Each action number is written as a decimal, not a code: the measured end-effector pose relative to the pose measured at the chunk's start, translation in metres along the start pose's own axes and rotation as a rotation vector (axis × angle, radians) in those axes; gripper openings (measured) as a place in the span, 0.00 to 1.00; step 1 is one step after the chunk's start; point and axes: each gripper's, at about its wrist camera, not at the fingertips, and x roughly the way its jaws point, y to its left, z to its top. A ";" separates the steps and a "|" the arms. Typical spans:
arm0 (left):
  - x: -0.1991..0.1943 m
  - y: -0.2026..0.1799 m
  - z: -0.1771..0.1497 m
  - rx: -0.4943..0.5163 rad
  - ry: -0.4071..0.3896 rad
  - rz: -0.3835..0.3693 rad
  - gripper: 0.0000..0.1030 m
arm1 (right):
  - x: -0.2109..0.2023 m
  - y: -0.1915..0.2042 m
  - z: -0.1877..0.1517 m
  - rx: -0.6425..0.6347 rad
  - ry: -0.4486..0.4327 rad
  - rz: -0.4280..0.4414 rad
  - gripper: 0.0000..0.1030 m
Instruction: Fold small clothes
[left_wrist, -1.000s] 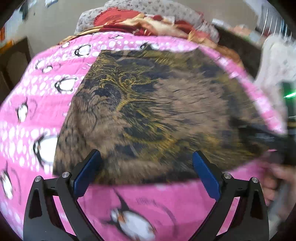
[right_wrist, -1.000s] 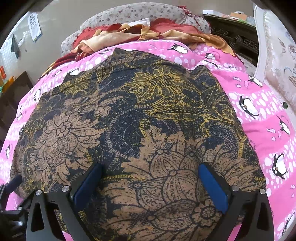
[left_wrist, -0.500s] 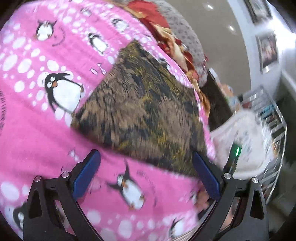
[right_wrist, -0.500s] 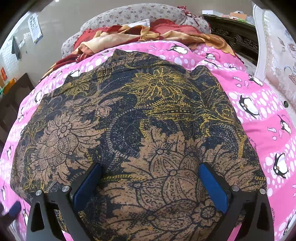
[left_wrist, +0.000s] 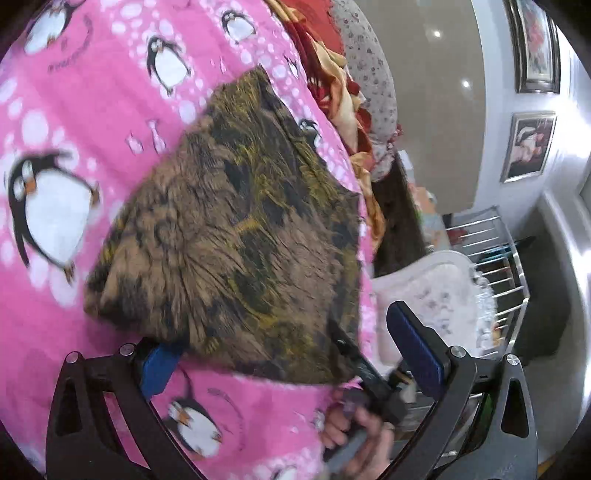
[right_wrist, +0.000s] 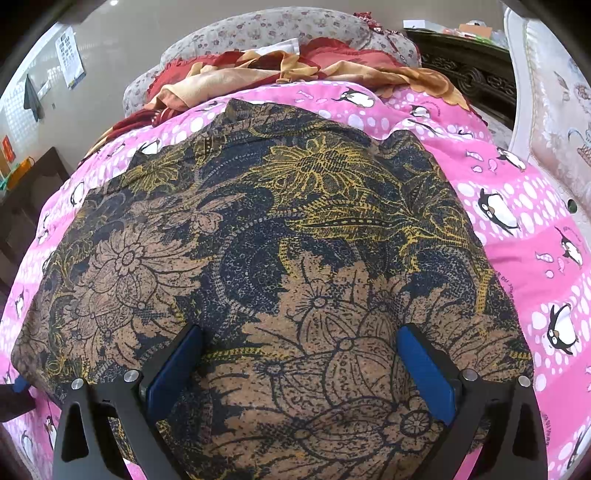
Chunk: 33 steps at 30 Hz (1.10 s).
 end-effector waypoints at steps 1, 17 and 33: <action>-0.006 0.006 0.003 -0.030 -0.028 0.006 0.99 | 0.000 0.000 0.000 0.001 0.000 0.001 1.00; 0.002 0.001 -0.005 0.111 -0.029 0.125 0.83 | 0.000 0.000 0.000 0.003 -0.002 0.003 1.00; -0.011 0.028 -0.019 0.153 -0.185 0.212 0.27 | -0.002 0.011 0.005 -0.037 0.043 -0.078 1.00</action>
